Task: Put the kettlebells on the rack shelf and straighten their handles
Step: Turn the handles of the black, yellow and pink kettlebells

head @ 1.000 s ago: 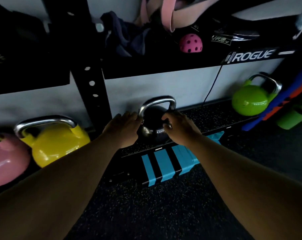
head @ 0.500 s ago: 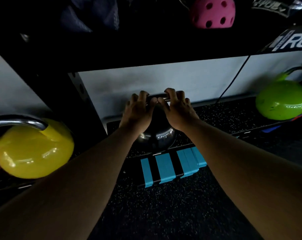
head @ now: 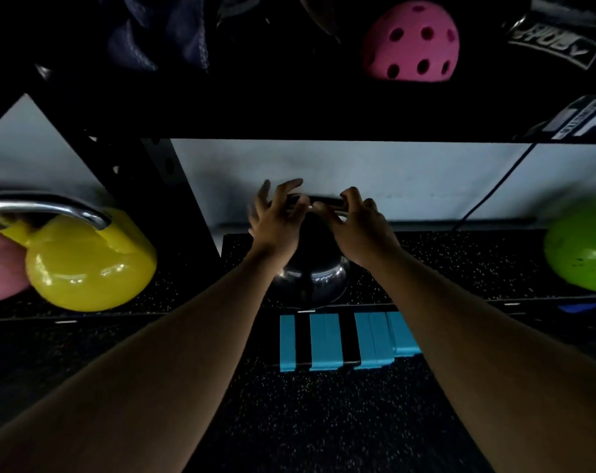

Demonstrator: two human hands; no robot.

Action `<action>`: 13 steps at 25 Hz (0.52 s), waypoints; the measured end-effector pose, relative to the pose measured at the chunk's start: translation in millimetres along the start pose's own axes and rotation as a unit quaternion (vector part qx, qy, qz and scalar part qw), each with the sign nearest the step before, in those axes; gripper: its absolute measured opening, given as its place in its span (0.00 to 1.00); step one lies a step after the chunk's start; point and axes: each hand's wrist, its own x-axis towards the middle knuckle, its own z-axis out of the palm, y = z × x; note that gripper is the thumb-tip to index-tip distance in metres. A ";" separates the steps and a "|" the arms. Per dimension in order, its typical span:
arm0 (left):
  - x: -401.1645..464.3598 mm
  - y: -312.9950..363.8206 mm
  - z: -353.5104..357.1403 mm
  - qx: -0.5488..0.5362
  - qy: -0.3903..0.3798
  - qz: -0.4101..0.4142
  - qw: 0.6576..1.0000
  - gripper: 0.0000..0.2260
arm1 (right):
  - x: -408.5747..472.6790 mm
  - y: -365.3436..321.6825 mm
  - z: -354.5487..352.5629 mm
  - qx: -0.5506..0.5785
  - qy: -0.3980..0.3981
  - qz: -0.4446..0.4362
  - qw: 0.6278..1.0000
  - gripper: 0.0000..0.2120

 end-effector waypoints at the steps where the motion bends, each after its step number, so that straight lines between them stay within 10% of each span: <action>1: 2.7 0.0 -1.0 -0.017 -0.014 -0.004 1.000 0.22 | -2.8 1.0 -1.8 -0.009 0.012 0.008 1.000 0.35; 5: -13.2 -0.3 23.7 -0.133 0.025 -0.103 0.985 0.36 | 5.4 9.3 -16.1 0.042 -0.050 0.029 0.997 0.38; 9: 4.4 -5.6 11.6 -0.235 0.013 -0.071 0.969 0.34 | -10.7 -8.1 18.5 0.181 0.058 0.056 0.980 0.23; 13: 1.7 -13.1 20.7 -0.210 0.017 -0.099 0.973 0.33 | -11.3 3.0 1.0 0.269 -0.020 0.073 0.960 0.20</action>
